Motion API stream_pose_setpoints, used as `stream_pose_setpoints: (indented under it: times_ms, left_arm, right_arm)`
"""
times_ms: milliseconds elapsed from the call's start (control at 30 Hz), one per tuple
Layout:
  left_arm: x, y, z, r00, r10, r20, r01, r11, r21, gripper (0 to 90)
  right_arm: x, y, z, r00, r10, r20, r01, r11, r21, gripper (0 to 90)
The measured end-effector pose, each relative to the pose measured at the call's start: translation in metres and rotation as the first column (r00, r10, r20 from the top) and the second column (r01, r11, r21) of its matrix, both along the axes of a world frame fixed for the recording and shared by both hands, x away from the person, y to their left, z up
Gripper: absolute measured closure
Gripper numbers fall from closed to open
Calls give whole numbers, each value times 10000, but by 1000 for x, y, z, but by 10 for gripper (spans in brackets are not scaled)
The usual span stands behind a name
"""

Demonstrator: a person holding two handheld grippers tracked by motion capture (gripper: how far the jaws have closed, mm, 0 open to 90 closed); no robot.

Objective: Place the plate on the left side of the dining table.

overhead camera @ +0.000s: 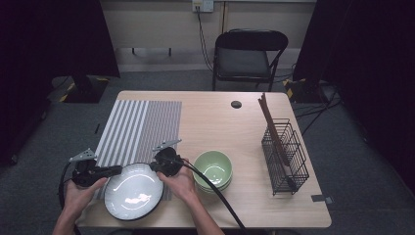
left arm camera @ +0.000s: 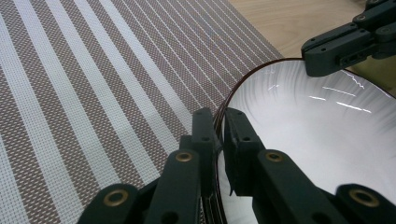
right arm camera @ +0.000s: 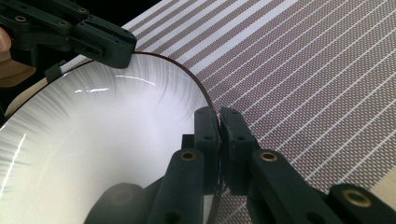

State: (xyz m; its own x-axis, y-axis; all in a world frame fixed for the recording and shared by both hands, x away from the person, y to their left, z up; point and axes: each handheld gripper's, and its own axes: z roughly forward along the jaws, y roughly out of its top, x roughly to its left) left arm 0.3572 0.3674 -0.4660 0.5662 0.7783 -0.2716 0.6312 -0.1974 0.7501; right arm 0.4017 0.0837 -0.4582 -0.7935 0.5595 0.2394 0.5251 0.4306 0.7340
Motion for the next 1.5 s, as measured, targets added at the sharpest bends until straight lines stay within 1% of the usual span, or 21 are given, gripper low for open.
stream_pose_setpoints:
  times_ms: [200,333,367,400,500,567,633,800,833,967,1000,1033,1067,1100,1133,1167,1200,1233,1367,1400,1500]
  left_arm:
    - [2,0,0,10000,-41,27,41,10000,11,835]
    - [3,-1,1,10000,-4,60,4,10000,-1,840]
    - [4,2,3,9998,-3,182,7,9997,-255,857]
    - [4,2,3,9998,31,184,-26,9995,-304,860]
    - [5,3,3,9999,-8,152,14,9993,-370,861]
    - [5,3,4,9998,12,217,-5,9994,-339,861]
    - [6,4,4,9998,27,220,-17,9991,-421,862]
    - [8,3,8,9990,219,388,-201,9988,-442,861]
    - [9,3,8,9990,240,389,-222,9987,-457,861]
    - [10,4,8,9990,228,385,-208,9985,-515,857]
    - [10,4,7,9992,269,293,-252,9979,-593,854]
    - [9,4,8,9992,287,291,-272,9985,-483,845]
    - [9,4,8,9992,287,291,-272,9985,-483,816]
    - [8,4,6,9995,273,157,-265,9984,-502,781]
    - [8,4,6,9995,273,157,-265,9984,-502,772]
    - [7,4,3,9996,275,36,-273,9988,-397,787]
    - [7,4,3,9996,275,36,-273,9988,-397,804]
    - [8,5,1,9999,90,48,-87,9985,-542,836]
    - [8,5,2,9998,79,165,-72,9992,-403,843]
    - [8,5,2,9998,76,162,-69,9992,-404,843]
    - [8,4,2,9999,90,124,-84,9989,-460,844]
  right_arm:
    - [-1,-1,0,10000,35,44,-35,10000,-28,866]
    - [0,-1,0,9999,-78,71,78,9999,92,867]
    - [0,-1,1,9998,-125,135,123,9998,174,868]
    - [0,-1,2,9998,-171,125,169,9997,159,868]
    - [2,-1,2,9998,-178,75,177,9996,213,869]
    - [3,-1,3,9998,-180,89,178,9996,238,870]
    - [4,-1,4,9997,-191,172,186,9993,309,870]
    - [7,-1,8,9992,-276,276,265,9988,413,872]
    - [8,-1,8,9990,-279,345,265,9988,403,872]
    - [11,-1,9,9993,-250,282,236,9987,461,872]
    - [11,-1,9,9993,-252,262,239,9986,471,872]
    - [11,-1,9,9993,-255,268,242,9986,476,872]
    - [11,-1,9,9993,-259,256,246,9985,486,872]
    - [11,-1,9,9994,-267,231,255,9984,497,872]
    - [11,-1,9,9994,-255,243,243,9984,508,872]
    - [11,-1,9,9994,-248,249,236,9985,498,872]
    - [11,-1,8,9993,-223,287,208,9986,491,872]
    - [11,-1,8,9993,-222,300,206,9985,511,872]
    - [11,-1,8,9993,-236,300,221,9985,491,865]
    - [11,-1,8,9992,-213,325,199,9989,427,852]
    - [8,1,5,9994,-301,191,297,9993,219,810]
